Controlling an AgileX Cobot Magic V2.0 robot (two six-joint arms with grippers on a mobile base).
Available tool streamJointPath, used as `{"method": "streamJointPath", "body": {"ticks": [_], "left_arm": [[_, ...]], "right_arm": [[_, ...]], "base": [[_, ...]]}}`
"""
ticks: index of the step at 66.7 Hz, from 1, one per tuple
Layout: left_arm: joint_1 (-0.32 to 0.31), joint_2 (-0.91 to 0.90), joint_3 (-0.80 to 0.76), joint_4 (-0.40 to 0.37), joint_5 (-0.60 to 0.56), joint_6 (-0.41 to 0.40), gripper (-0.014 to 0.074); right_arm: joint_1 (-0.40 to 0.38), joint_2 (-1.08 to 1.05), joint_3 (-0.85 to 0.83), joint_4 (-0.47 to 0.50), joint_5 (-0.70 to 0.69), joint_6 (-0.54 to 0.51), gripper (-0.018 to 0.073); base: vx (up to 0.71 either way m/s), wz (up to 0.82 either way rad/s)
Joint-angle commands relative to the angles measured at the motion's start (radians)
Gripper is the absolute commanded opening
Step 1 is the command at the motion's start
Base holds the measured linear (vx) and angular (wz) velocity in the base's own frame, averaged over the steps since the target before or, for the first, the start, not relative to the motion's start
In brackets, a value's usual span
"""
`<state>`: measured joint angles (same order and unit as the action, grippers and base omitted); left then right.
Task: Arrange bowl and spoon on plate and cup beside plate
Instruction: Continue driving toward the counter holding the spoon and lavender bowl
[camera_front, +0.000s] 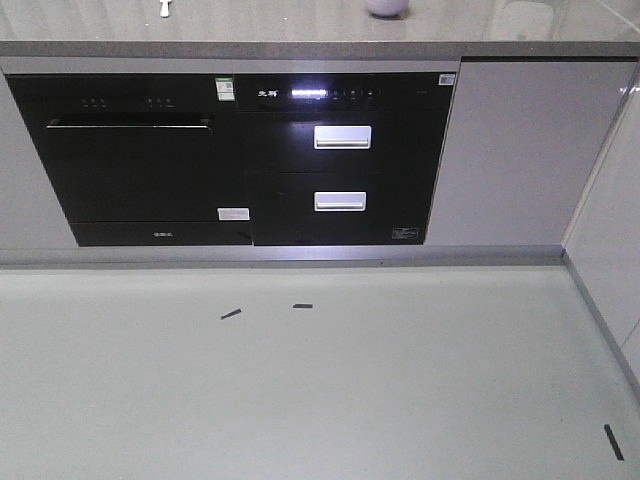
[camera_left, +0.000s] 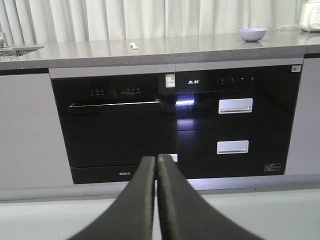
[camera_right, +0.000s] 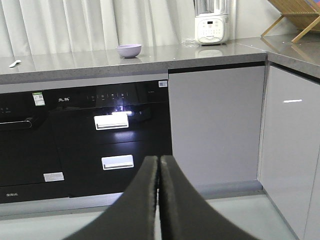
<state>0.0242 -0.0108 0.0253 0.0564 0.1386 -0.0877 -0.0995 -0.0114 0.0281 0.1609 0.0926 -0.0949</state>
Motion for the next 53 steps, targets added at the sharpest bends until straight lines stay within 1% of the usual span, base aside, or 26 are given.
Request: {"method": "streamJointPath", "body": {"ticks": [1, 32, 53], "left_arm": [[-0.001, -0.004, -0.008, -0.001, -0.074, -0.011, -0.0006], [-0.001, -0.004, -0.008, -0.001, -0.074, -0.011, -0.0006], [-0.001, -0.004, -0.008, -0.001, -0.074, -0.011, -0.0006]], "right_arm": [[-0.007, -0.011, 0.005, 0.000, -0.070, -0.008, -0.0006], [-0.007, -0.011, 0.005, 0.000, -0.070, -0.008, -0.0006], [-0.007, -0.011, 0.005, 0.000, -0.070, -0.008, -0.0006]], "base": [[0.15, 0.04], [0.15, 0.05], [0.09, -0.01]]}}
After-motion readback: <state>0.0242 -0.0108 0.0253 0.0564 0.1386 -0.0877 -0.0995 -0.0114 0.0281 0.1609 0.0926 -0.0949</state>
